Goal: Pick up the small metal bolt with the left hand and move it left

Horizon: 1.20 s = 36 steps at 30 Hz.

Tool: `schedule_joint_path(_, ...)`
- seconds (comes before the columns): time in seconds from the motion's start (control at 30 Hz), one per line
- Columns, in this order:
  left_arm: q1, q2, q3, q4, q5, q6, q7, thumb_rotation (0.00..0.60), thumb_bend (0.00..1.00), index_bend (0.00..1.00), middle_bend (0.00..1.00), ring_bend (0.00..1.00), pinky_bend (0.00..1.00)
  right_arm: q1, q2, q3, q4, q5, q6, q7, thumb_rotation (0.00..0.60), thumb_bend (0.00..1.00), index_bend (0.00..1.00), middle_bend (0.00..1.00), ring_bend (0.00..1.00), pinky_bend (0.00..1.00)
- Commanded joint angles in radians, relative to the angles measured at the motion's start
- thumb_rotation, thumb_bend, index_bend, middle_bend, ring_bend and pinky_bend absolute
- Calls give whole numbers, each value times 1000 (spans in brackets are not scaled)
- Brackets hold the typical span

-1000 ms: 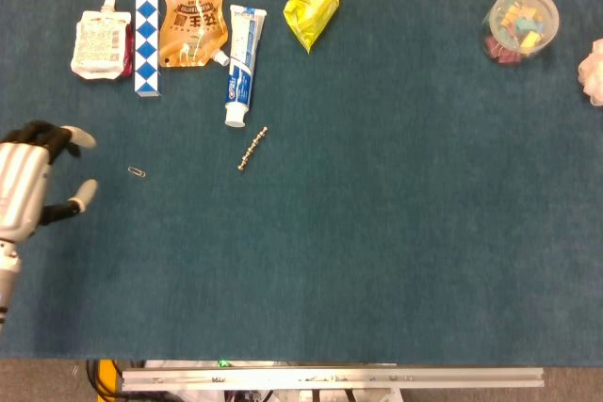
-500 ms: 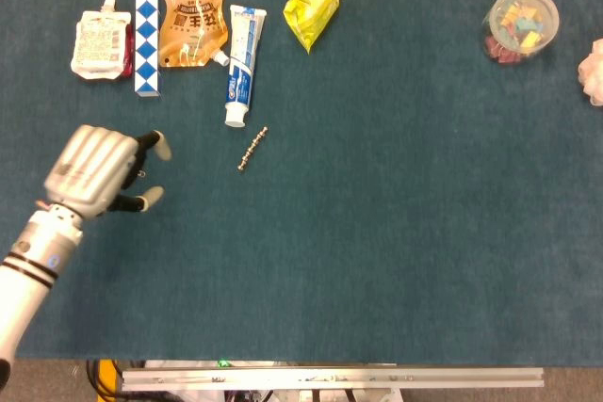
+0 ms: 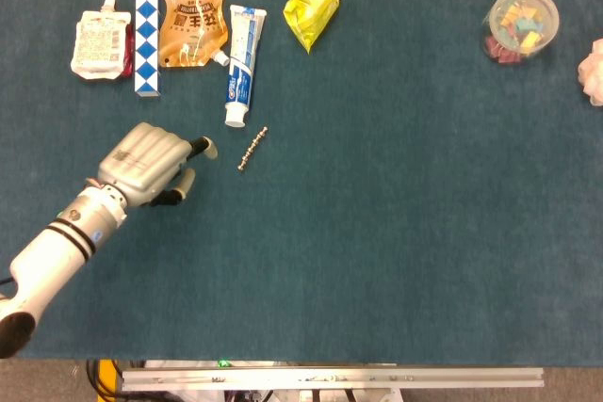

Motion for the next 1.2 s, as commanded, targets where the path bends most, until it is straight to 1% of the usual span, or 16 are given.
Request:
schedule_joint_path(0.03,-44,-14,6,5,-61,-43,63,509,683,225,985,954,968,1,-1,-1,-1,-1,-1,-2,600,369,487,449,391,414)
schedule_joint_path(0.07,-54,-18,7,6,-80,-50,80,494,692,209,986,955,968,1,-1,-1,-1,-1,-1,-2,600,369,488,449,391,414)
schedule_joint_path(0.2,-96,-45,4,18,-171,-67,126,397,718,176,989,959,970,0,-2,-2,-2,1,0,-4,600,369,488,448,391,414)
schedule_joint_path(0.37,-136,-78,9,39,-233,-77,149,364,720,173,993,962,974,-2,-2,-2,-2,4,2,-5,600,369,488,449,391,414)
schedule_joint_path(0.67,-197,-138,26,91,-312,-77,178,365,720,174,996,964,976,-10,3,-5,-2,5,13,-1,600,369,488,449,391,414)
schedule_joint_path(1.2,-261,-192,61,168,-431,-70,199,361,720,175,997,964,976,-23,7,-8,-4,8,25,3,600,369,488,449,393,414)
